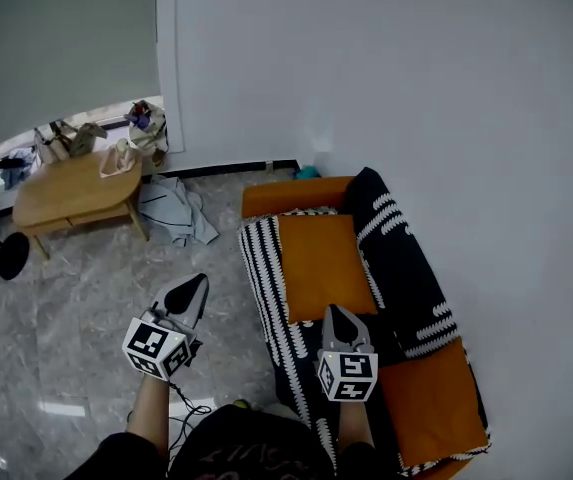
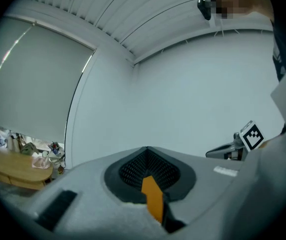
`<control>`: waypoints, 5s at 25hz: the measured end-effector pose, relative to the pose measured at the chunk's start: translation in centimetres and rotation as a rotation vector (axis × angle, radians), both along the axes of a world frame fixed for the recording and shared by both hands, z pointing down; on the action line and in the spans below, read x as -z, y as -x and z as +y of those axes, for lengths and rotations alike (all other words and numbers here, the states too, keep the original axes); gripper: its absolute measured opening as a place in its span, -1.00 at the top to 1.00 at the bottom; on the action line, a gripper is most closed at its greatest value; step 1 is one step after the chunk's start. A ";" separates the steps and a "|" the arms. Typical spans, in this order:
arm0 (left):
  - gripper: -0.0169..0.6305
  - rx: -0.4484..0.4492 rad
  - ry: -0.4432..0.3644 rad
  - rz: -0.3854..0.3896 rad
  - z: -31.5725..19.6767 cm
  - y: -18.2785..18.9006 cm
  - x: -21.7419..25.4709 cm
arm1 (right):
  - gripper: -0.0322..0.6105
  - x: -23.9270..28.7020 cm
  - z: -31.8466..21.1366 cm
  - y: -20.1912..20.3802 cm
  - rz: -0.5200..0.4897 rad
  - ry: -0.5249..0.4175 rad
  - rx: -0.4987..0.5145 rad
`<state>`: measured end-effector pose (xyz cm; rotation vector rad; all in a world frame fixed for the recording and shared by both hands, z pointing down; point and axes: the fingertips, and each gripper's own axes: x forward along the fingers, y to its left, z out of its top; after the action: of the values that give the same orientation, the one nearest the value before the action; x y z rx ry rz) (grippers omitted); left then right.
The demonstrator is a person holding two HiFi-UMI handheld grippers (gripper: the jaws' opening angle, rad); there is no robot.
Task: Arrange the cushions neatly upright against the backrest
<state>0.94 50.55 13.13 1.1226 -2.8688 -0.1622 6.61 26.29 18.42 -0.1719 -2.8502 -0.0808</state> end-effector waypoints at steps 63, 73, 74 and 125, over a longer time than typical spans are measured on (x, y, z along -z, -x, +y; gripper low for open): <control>0.95 -1.332 0.510 0.196 -48.6 40.0 -20.1 | 0.86 -16.1 -26.1 16.0 0.227 0.351 -1.392; 0.95 -1.289 0.584 0.209 -50.3 39.5 -24.0 | 0.85 -19.7 -27.1 12.3 0.270 0.388 -1.409; 0.95 -1.283 0.594 0.212 -50.3 39.7 -24.6 | 0.84 -20.3 -27.2 12.4 0.272 0.401 -1.408; -0.57 -1.250 0.889 0.650 -51.8 49.2 -60.9 | -0.43 -56.6 -25.4 15.8 0.475 0.989 -1.094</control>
<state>-48.29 -1.23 73.99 1.8076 -1.0726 0.5961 -9.22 0.89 75.00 0.9972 -1.9033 1.3378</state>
